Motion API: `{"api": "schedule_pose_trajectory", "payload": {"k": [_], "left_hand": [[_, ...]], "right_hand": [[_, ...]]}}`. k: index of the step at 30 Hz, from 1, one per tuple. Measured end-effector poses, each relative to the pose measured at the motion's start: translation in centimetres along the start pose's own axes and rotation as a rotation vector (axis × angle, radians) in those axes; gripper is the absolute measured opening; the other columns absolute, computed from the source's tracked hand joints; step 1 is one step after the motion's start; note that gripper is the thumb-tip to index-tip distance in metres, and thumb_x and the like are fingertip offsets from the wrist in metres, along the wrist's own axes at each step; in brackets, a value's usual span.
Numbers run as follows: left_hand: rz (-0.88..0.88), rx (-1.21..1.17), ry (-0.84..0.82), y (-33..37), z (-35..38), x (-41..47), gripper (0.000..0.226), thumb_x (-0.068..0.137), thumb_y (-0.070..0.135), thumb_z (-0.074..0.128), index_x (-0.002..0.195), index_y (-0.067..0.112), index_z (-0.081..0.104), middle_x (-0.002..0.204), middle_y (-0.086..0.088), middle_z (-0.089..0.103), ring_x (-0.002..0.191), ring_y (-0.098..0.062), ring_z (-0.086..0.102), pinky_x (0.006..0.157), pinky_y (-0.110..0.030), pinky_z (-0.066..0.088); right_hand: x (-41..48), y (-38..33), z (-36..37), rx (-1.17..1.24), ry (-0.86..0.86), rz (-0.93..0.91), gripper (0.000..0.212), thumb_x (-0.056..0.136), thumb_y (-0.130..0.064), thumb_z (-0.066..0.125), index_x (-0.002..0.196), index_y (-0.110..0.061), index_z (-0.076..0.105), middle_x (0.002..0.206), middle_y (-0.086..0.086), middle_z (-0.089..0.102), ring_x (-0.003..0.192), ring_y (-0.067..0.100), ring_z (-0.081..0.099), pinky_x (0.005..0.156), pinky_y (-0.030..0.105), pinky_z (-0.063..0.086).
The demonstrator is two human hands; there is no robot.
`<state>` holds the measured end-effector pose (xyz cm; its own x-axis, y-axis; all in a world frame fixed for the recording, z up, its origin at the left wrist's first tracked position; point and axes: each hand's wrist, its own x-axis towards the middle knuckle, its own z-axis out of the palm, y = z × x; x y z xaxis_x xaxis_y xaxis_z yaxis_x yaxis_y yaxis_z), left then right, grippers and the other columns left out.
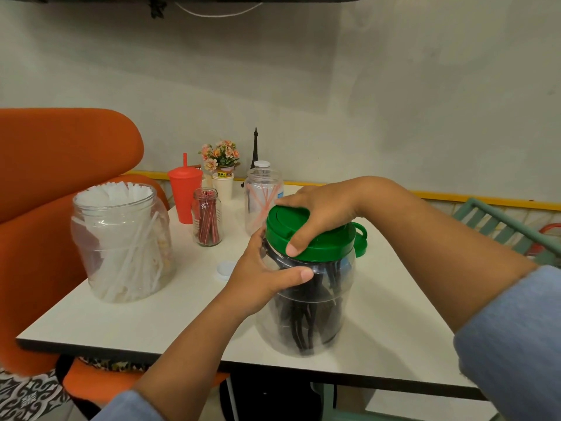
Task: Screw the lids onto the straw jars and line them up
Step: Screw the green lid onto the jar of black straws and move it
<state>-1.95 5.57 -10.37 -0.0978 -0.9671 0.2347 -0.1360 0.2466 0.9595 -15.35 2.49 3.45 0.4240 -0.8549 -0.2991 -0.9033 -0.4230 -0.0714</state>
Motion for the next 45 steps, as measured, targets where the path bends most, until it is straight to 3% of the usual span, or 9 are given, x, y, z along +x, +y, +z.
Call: {"api": "schedule_pose_trajectory", "payload": {"k": [5, 11, 16, 25, 29, 32, 34, 36, 45], "left_hand": [[-0.003, 0.007, -0.02, 0.0, -0.1, 0.0, 0.112, 0.037, 0.054, 0.075, 0.137, 0.035, 0.028, 0.137, 0.01, 0.043, 0.126, -0.01, 0.04, 0.083, -0.01, 0.036], [0.002, 0.014, -0.015, 0.0, 0.0, 0.0, 0.113, 0.038, 0.054, 0.076, 0.138, 0.035, 0.028, 0.14, 0.008, 0.043, 0.131, -0.013, 0.039, 0.101, -0.026, 0.035], [-0.012, 0.03, -0.014, 0.0, -0.1, 0.1, 0.116, 0.037, 0.055, 0.076, 0.14, 0.032, 0.027, 0.142, 0.006, 0.041, 0.132, -0.015, 0.038, 0.106, -0.031, 0.036], [-0.012, 0.034, -0.013, 0.1, 0.0, -0.1, 0.117, 0.037, 0.055, 0.076, 0.141, 0.031, 0.027, 0.139, 0.007, 0.044, 0.13, -0.015, 0.04, 0.105, -0.032, 0.037], [-0.013, 0.03, -0.011, 0.2, 0.0, -0.1, 0.115, 0.037, 0.055, 0.076, 0.139, 0.033, 0.028, 0.139, 0.008, 0.043, 0.129, -0.014, 0.04, 0.103, -0.03, 0.036], [-0.003, 0.013, -0.015, 0.1, 0.0, -0.1, 0.112, 0.037, 0.054, 0.076, 0.137, 0.034, 0.029, 0.136, 0.01, 0.045, 0.127, -0.012, 0.041, 0.095, -0.02, 0.038], [0.005, -0.001, -0.013, 0.1, 0.0, -0.1, 0.111, 0.037, 0.052, 0.077, 0.137, 0.033, 0.031, 0.133, 0.012, 0.046, 0.125, -0.01, 0.043, 0.09, -0.015, 0.039], [0.001, -0.001, -0.009, 0.1, 0.1, 0.0, 0.113, 0.037, 0.052, 0.077, 0.138, 0.032, 0.031, 0.134, 0.011, 0.046, 0.126, -0.011, 0.043, 0.095, -0.02, 0.038], [-0.009, 0.009, -0.014, 0.2, 0.0, -0.1, 0.115, 0.037, 0.052, 0.077, 0.14, 0.032, 0.029, 0.137, 0.01, 0.045, 0.127, -0.012, 0.042, 0.098, -0.025, 0.037]], "right_hand": [[0.3, -0.6, 0.0, -0.018, 0.08, 0.083, 0.092, 0.068, -0.078, 0.046, 0.143, -0.031, 0.025, 0.144, 0.005, 0.035, 0.126, 0.028, 0.042, 0.089, 0.034, 0.04], [0.8, -1.3, -0.4, -0.038, 0.09, 0.17, 0.092, 0.065, -0.08, 0.047, 0.134, -0.02, 0.04, 0.138, 0.007, 0.045, 0.115, 0.028, 0.049, 0.082, 0.033, 0.039], [0.6, -1.3, -0.7, 0.028, 0.112, 0.087, 0.076, 0.072, -0.071, 0.052, 0.129, -0.02, 0.046, 0.131, 0.005, 0.049, 0.098, 0.022, 0.047, 0.078, 0.031, 0.039], [1.3, -1.2, -0.2, 0.035, 0.201, 0.142, 0.08, 0.074, -0.075, 0.042, 0.128, -0.017, 0.046, 0.131, 0.009, 0.05, 0.095, 0.023, 0.045, 0.077, 0.032, 0.036], [1.5, -0.7, -0.1, -0.022, 0.302, 0.213, 0.084, 0.075, -0.078, 0.034, 0.126, -0.013, 0.05, 0.132, 0.012, 0.052, 0.112, 0.029, 0.052, 0.081, 0.032, 0.037], [0.8, 0.4, -0.4, 0.126, 0.155, 0.052, 0.078, 0.075, -0.071, 0.046, 0.138, -0.027, 0.037, 0.145, 0.005, 0.038, 0.128, 0.026, 0.041, 0.093, 0.031, 0.036], [-0.1, 1.0, -0.6, 0.206, -0.004, -0.054, 0.093, 0.063, -0.067, 0.065, 0.142, -0.037, 0.025, 0.151, -0.004, 0.026, 0.135, 0.022, 0.031, 0.106, 0.037, 0.034], [-0.5, 1.4, -0.6, 0.167, -0.099, -0.098, 0.103, 0.055, -0.056, 0.072, 0.142, -0.04, 0.02, 0.148, -0.008, 0.026, 0.133, 0.019, 0.032, 0.105, 0.037, 0.037], [-0.3, 0.8, -0.4, 0.089, -0.048, 0.054, 0.093, 0.067, -0.061, 0.066, 0.143, -0.036, 0.02, 0.143, 0.0, 0.034, 0.123, 0.026, 0.045, 0.099, 0.04, 0.045]]}}
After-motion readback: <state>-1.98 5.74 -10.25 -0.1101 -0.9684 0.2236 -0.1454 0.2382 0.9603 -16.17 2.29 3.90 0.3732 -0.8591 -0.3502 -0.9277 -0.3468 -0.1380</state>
